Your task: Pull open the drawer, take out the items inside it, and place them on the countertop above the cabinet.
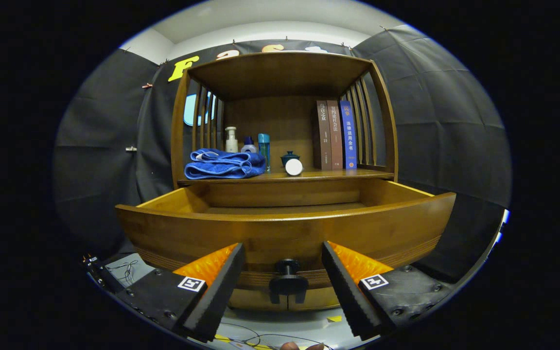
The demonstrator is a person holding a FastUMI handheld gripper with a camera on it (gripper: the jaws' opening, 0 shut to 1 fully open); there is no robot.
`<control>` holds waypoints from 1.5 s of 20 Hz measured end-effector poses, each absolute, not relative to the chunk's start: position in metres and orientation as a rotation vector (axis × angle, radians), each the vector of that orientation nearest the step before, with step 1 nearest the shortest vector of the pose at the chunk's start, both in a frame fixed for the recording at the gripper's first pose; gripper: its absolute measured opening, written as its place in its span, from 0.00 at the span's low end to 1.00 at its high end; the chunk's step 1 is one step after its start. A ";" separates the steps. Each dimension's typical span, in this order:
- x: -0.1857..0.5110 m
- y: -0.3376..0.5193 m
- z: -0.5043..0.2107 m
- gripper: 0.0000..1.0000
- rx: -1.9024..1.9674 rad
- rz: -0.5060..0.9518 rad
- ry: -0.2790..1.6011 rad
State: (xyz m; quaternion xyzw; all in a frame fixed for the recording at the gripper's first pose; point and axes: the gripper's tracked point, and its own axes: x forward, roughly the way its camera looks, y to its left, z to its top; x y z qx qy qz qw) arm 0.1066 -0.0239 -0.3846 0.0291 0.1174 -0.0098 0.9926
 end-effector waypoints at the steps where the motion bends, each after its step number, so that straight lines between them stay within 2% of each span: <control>1: 0.108 -0.023 -0.382 1.00 0.066 -0.023 0.208; 11: 0.128 -0.022 -0.382 1.00 0.042 -0.022 0.204; 30: 0.253 -0.021 -0.397 1.00 -0.053 -0.033 0.211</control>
